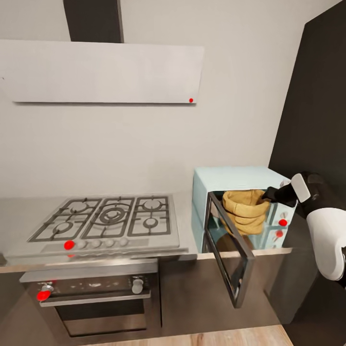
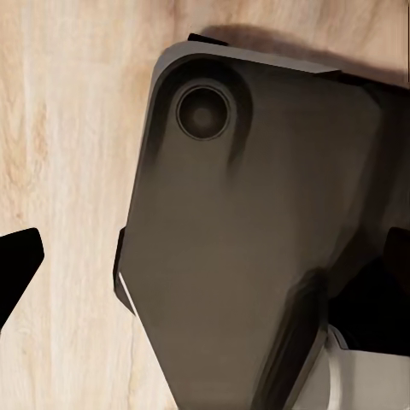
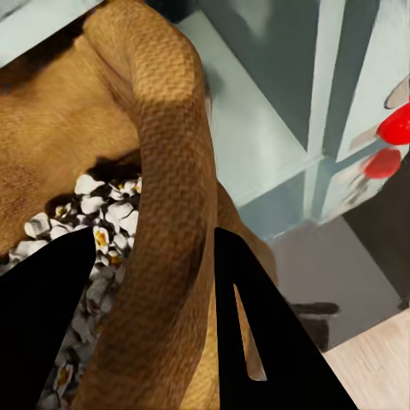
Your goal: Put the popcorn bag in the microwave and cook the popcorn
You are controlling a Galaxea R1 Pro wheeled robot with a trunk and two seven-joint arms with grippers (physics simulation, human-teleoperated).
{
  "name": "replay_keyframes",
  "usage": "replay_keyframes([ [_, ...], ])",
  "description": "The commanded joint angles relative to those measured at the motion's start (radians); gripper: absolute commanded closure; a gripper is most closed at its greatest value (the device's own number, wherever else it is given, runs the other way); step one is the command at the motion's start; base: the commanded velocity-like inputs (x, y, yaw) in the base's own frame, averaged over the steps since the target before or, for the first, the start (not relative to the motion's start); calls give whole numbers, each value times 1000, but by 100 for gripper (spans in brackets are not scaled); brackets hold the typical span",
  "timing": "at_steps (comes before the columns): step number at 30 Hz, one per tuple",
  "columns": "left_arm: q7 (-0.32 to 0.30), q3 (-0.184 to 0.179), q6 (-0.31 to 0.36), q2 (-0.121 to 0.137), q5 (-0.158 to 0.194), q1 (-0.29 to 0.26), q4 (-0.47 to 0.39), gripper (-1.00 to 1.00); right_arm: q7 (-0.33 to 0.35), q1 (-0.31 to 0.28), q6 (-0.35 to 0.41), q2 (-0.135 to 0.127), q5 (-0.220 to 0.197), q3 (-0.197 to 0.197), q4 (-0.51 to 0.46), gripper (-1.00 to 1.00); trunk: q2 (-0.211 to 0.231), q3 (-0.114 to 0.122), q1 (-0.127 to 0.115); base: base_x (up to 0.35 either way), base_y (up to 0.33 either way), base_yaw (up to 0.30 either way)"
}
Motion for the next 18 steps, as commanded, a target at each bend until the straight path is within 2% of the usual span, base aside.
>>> replay_keyframes([
  [1,3,0,-1,0,5,0,-2,-100,-10,-1,3,1,-27,-2,-21,100,-1,-1,1,236,0,0],
  [5,3,-1,-1,0,6,0,-2,-100,-10,-1,3,2,-28,-2,-14,100,-1,-1,1,264,0,0],
  [11,3,0,-1,0,6,0,-2,-100,-7,-1,-3,0,-25,-3,83,100,-1,-1,1,267,0,0],
  [15,3,0,-1,-1,6,0,-2,-100,-7,-1,-8,0,-22,-2,90,100,-1,-1,1,54,0,0],
  [16,2,4,-1,1,5,0,-2,-100,-13,-8,-5,-6,-42,-1,56,100,-1,-1,0,0,0,0],
  [18,2,4,-1,1,5,0,-2,-100,-21,-19,-5,-16,-33,-3,47,100,-1,-1,0,0,0,0],
])
